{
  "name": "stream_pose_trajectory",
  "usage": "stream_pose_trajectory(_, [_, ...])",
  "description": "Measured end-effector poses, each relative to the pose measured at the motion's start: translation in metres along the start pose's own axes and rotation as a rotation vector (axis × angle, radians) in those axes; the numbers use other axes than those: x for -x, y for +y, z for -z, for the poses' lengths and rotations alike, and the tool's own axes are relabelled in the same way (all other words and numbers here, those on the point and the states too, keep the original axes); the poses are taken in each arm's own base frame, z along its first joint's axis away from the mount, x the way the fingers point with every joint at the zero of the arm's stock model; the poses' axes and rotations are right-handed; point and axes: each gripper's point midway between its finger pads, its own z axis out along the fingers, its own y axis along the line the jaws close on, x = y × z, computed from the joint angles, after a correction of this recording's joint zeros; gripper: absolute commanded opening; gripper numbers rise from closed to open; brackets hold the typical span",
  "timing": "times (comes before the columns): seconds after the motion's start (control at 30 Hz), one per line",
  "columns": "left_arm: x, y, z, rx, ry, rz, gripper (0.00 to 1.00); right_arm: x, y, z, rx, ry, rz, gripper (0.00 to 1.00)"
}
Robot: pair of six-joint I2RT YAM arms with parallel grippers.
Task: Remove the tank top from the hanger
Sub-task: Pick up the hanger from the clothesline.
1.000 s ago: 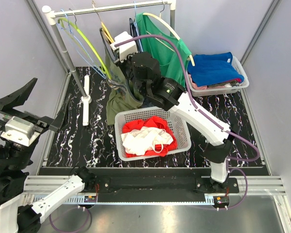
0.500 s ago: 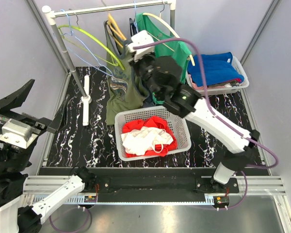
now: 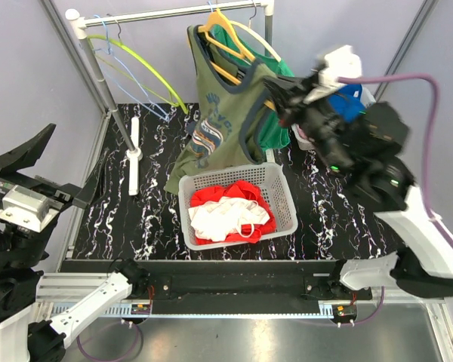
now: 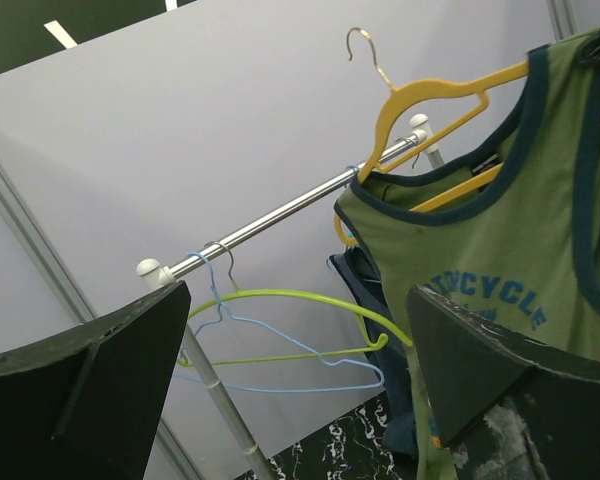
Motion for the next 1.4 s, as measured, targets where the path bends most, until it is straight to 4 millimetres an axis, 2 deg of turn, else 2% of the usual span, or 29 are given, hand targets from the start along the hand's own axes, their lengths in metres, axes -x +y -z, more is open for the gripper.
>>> stream_pose_trajectory(0.13, [0.002,-0.002,0.000,-0.009,-0.006,0.012,0.99,0.032,-0.010,0.042,0.077,-0.038,-0.074,0.00])
stream_pose_trajectory(0.37, [0.016,-0.004,-0.001,-0.034,-0.043,0.048,0.99,0.112,-0.027,0.106,0.205,-0.205,-0.209,0.00])
stream_pose_trajectory(0.5, [0.019,-0.004,-0.002,-0.038,-0.050,0.057,0.99,0.141,-0.034,0.135,0.261,-0.286,-0.263,0.00])
stream_pose_trajectory(0.6, [0.018,-0.007,-0.003,-0.047,-0.049,0.062,0.99,0.151,-0.033,0.150,0.304,-0.324,-0.296,0.00])
stream_pose_trajectory(0.77, [0.019,-0.008,-0.003,-0.051,-0.049,0.070,0.99,0.155,-0.025,0.157,0.360,-0.331,-0.331,0.00])
stream_pose_trajectory(1.07, [0.019,-0.011,-0.003,-0.056,-0.050,0.086,0.99,0.155,-0.019,0.156,0.390,-0.324,-0.355,0.00])
stream_pose_trajectory(1.3, [0.023,-0.013,-0.004,-0.074,-0.055,0.095,0.99,0.163,-0.018,0.153,0.394,-0.332,-0.366,0.00])
stream_pose_trajectory(1.4, [0.028,-0.018,-0.004,-0.107,-0.065,0.108,0.99,0.153,-0.013,0.148,0.396,-0.306,-0.360,0.00])
